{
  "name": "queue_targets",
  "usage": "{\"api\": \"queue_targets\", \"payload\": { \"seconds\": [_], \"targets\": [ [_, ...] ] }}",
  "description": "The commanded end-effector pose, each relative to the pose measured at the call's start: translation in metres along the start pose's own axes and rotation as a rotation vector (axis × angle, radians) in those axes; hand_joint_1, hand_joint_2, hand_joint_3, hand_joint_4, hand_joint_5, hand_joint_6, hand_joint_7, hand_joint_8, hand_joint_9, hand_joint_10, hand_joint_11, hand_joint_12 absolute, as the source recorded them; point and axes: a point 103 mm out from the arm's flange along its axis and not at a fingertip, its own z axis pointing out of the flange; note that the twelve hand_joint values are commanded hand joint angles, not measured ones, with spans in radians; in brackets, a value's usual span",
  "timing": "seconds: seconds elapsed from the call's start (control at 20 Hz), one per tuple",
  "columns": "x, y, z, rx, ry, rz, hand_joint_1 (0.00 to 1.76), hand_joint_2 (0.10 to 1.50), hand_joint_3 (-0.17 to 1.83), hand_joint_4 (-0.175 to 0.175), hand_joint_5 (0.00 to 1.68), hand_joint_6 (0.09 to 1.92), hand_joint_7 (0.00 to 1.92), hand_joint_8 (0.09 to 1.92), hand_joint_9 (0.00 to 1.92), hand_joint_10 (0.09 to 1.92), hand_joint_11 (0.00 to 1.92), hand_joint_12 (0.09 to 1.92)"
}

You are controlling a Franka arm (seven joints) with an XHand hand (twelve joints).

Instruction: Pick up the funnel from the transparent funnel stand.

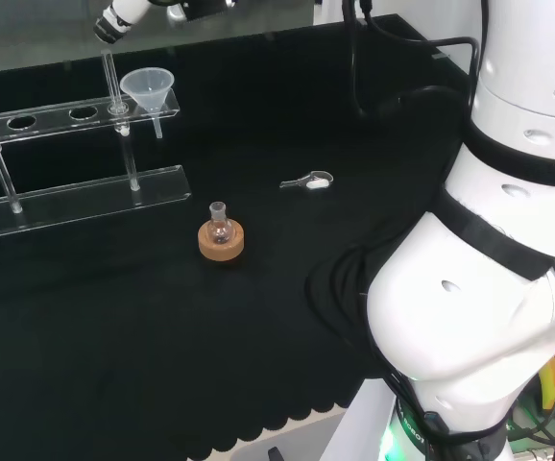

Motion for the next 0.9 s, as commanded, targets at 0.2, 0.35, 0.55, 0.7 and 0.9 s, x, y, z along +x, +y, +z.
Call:
{"api": "queue_targets", "payload": {
  "seconds": [0.2,0.35,0.55,0.7,0.9],
  "targets": [
    [-0.004,0.013,0.029,0.030,0.012,-0.009,0.49,0.63,0.01,-0.024,0.00,0.09,0.01,0.09,0.01,0.09,0.00,0.09],
    [0.002,0.014,0.042,0.054,0.016,-0.019,0.48,0.63,0.01,-0.026,0.00,0.09,0.02,0.09,0.02,0.09,0.00,0.09],
    [0.007,0.019,0.059,0.081,0.040,-0.027,0.48,0.63,0.01,-0.031,0.00,0.09,0.04,0.09,0.03,0.09,0.00,0.09],
    [0.012,0.027,0.071,0.105,0.071,-0.016,0.48,0.63,0.01,-0.034,0.00,0.09,0.06,0.09,0.03,0.09,0.00,0.09],
    [0.014,0.038,0.081,0.111,0.089,-0.026,0.48,0.63,0.01,-0.036,0.00,0.09,0.08,0.09,0.04,0.09,0.00,0.09]
  ]
}}
